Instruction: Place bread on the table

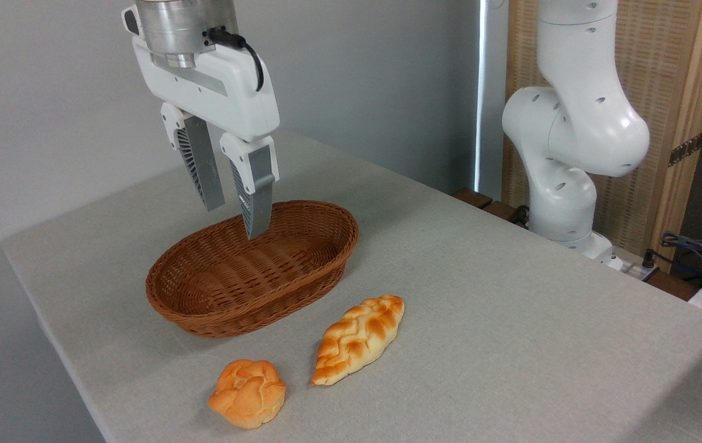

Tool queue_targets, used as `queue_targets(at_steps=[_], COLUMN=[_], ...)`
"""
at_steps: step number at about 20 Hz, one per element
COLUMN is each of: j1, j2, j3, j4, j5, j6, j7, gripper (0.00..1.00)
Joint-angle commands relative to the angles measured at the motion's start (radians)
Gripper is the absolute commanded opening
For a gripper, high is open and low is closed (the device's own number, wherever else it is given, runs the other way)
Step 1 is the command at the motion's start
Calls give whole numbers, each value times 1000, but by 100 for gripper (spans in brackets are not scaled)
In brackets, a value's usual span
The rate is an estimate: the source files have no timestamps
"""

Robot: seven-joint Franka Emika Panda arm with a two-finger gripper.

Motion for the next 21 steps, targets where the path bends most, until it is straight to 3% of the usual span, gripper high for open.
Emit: queue_targets(at_steps=[1,7,21], j1=[6,8,8], j2=[-9,-110,-110], j3=[5,28,34], j4=[-19,-163,-160], j5=[-19,-52,-47], j6=[1,59,5], j7=[36,90,99], gripper=[100,100,100])
